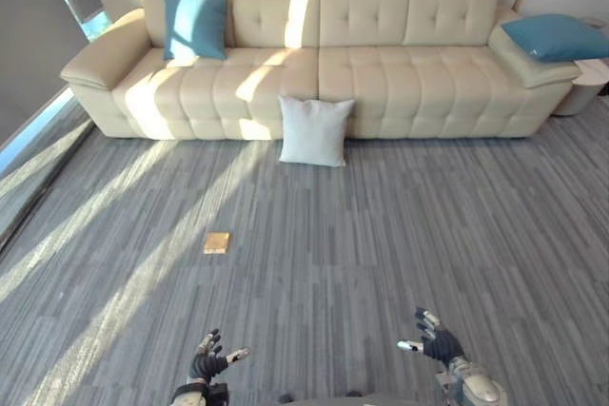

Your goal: Pick up cushions and gather them together orderly.

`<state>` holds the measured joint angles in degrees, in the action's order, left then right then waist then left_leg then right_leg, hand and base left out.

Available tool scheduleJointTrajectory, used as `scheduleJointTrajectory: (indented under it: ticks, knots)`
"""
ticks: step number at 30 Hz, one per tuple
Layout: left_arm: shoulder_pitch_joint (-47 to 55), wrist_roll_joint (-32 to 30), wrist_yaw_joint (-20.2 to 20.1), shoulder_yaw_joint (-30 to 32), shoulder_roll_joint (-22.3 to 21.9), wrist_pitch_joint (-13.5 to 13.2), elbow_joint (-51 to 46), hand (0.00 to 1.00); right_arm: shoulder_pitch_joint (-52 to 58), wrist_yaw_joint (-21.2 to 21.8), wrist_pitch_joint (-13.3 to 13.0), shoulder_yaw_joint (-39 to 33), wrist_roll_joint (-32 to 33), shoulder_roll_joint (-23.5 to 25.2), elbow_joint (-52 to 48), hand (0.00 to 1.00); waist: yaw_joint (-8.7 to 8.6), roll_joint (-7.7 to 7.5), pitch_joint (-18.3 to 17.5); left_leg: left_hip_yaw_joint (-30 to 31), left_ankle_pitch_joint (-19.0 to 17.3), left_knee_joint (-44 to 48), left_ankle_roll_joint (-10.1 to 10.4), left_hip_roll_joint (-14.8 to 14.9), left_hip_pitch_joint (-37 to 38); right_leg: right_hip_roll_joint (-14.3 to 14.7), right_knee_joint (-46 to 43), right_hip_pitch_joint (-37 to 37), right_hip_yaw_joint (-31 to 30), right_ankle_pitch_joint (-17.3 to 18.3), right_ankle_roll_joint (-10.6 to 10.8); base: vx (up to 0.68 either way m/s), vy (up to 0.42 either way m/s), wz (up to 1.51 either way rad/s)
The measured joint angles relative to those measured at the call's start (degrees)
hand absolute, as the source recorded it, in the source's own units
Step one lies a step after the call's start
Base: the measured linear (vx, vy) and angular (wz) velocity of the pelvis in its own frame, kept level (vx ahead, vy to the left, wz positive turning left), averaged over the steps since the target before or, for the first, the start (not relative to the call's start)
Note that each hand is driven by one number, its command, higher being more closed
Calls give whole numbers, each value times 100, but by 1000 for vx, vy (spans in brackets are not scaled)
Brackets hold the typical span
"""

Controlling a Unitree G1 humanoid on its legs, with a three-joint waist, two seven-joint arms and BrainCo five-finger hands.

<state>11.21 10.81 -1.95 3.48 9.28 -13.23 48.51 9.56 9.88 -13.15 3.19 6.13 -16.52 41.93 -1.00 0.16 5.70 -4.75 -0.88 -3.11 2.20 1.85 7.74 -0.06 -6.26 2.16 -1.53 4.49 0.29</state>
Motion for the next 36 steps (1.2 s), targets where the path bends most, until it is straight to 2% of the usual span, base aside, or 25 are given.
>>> scheduleJointTrajectory:
  ticks: [7, 18, 21, 24, 26, 27, 28, 29, 30, 31, 32, 33, 35, 36]
  knots:
    - [125, 7, -161, 4, 13, 0, -144, 0, 3, 35, -1, -16, 26, -82, 203, 0, 2, -6, 0, -19, -1, -1, -1, 7, -1, 3, 25, -37, -1, -2, 0, -20, -4, 0]
    - [272, 94, -131, 21, -51, 6, -578, 0, 96, 10, 2, -282, 379, 64, 228, 0, 16, -1, -5, 6, 0, -9, -2, 7, -113, -3, 53, -63, 72, -14, 7, 12, -2, 2]
    - [227, 94, -33, 126, -138, 6, -648, 0, 16, -5, 2, -308, 493, 140, 226, 0, 25, -11, -6, -21, -47, 67, -63, 6, -279, -3, 47, -209, 48, -12, 10, 11, -2, -4]
    - [249, 96, 47, 150, -144, 11, -776, 0, -146, -53, 1, -317, 503, 260, 226, 0, 57, -37, 17, -200, -383, 565, -125, 22, -565, 6, -97, -399, -138, 90, 111, 20, 9, -32]
    - [260, 97, 122, 167, -182, 15, -925, 0, -263, -131, 2, -314, 501, 276, 223, 0, 180, -58, 41, -369, -909, 1240, -194, -6, -825, -34, -848, -773, -350, 549, 235, 37, 38, -42]
    - [266, 98, 131, 166, -183, 17, -978, 0, -278, -145, 2, -313, 501, 279, 223, 0, 180, -94, 67, -395, -1055, 1435, -233, -30, -873, -72, -1077, -842, -361, 697, 318, 33, 51, -16]
    - [244, 97, 145, 161, -182, 18, -1016, 0, -277, -171, 2, -315, 501, 281, 221, 0, 168, -78, 101, -378, -1254, 1686, -286, -68, -924, -135, -1419, -879, -341, 914, 488, 69, 76, 4]
    - [229, 99, 213, 151, -184, 20, -1065, 0, -232, -215, 2, -314, 502, 310, 196, 0, 158, -179, 161, -284, -1511, 1873, -404, -196, -868, -288, -2201, -1086, -212, 1060, 593, 93, 87, 12]
    - [195, 99, 226, 138, -181, 23, -1085, 0, -237, -222, 2, -309, 502, 330, 189, 0, 145, -165, 198, -257, -1566, 1921, -473, -217, -821, -328, -2726, -1284, -145, 1029, 610, 115, 88, 16]
    - [106, 99, 238, 116, -151, 25, -1095, 0, -221, -221, 2, -293, 501, 388, 169, 0, 108, -211, 311, -227, -1626, 1962, -565, -227, -677, -364, -3616, -1710, -48, 832, 636, 234, 93, 30]
    - [89, 98, 261, 102, -112, 47, -1087, 0, -176, -206, 15, -260, 493, 469, 172, 0, 11, -142, 386, -119, -1711, 1942, -598, -220, -509, -371, -3953, -1940, 158, 1004, 519, 329, 100, 28]
    - [61, 98, 335, 100, -107, 50, -1086, 0, -177, -193, 14, -235, 493, 493, 171, 0, 8, -168, 416, -58, -1792, 1869, -581, -167, -367, -359, -3625, -2149, 320, 1067, 438, 363, 88, 22]
    - [-94, 98, 353, 100, -70, 50, -1069, 0, -189, -195, 8, -238, 496, 477, 172, 0, -8, -174, 471, 16, -1848, 1706, -548, -101, -186, -289, -2933, -2406, 451, 971, 412, 375, 20, 29]
    - [-281, 99, 359, 103, -37, 46, -1044, 0, -201, -202, 6, -262, 504, 471, 172, 0, -126, -232, 606, 220, -1894, 1500, -495, -62, 59, -261, -1946, -2576, 535, 544, 459, 440, -28, 59]
